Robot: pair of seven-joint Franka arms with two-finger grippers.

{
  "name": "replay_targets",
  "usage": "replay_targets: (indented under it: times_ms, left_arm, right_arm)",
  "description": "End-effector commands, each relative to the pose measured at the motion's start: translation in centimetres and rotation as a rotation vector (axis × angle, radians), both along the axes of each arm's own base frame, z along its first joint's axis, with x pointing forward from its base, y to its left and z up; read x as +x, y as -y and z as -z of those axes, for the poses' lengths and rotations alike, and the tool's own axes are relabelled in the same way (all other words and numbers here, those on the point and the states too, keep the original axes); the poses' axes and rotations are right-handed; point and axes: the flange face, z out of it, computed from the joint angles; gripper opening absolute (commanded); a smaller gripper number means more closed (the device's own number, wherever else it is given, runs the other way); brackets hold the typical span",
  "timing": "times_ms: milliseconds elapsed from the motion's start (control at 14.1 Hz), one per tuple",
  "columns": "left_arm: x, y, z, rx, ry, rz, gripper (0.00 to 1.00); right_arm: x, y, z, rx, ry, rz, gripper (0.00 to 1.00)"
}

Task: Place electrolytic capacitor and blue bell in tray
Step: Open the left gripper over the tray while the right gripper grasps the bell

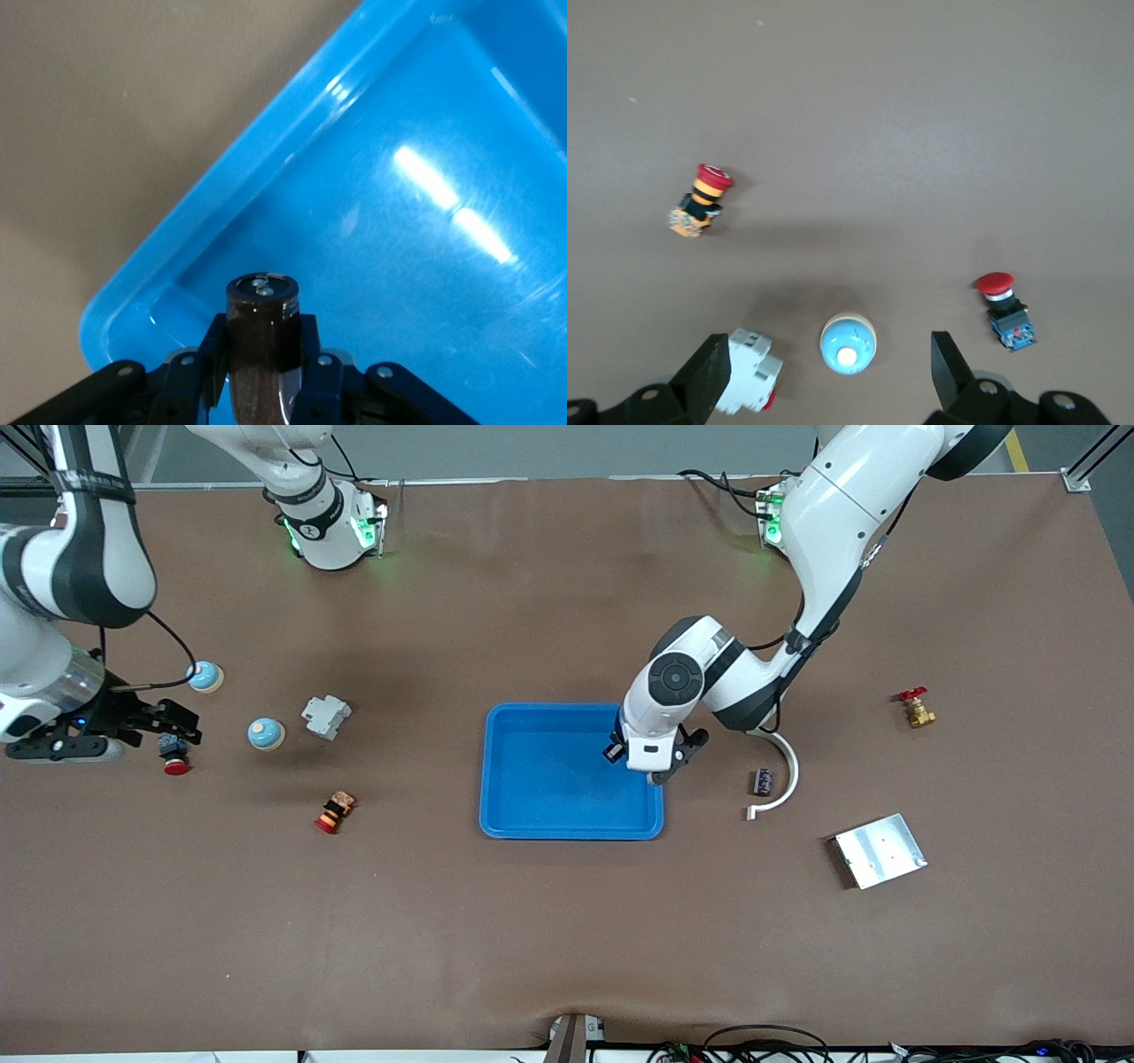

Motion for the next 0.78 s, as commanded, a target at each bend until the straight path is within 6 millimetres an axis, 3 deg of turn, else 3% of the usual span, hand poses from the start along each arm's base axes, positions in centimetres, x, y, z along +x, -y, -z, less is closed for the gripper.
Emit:
replay_targets:
  times_ms: [0,213,497,710]
  left_arm:
    - [-0.1,0.6,0.6,0.011,0.013,-0.002,0.0]
    - [-0.5,0.9,1.1,0.017,0.006,0.011,0.0]
    - [-0.9,0.4,2.0,0.069,0.049,0.129,0.02]
    - [-1.0,0.5,2.2,0.071,0.047,0.117,0.04]
  right_arm:
    - [-2.8,0.0,3.8,-0.018,0.042,-0.005,1.0]
    - [-4.6,-0.2,7.1,-0.027,0.081,-0.003,1.0]
    - [-4.7,-0.1,10.5,-0.021,0.041,0.001,1.0]
    - [-5.4,-0.1,15.1,-0.03,0.081,0.006,1.0]
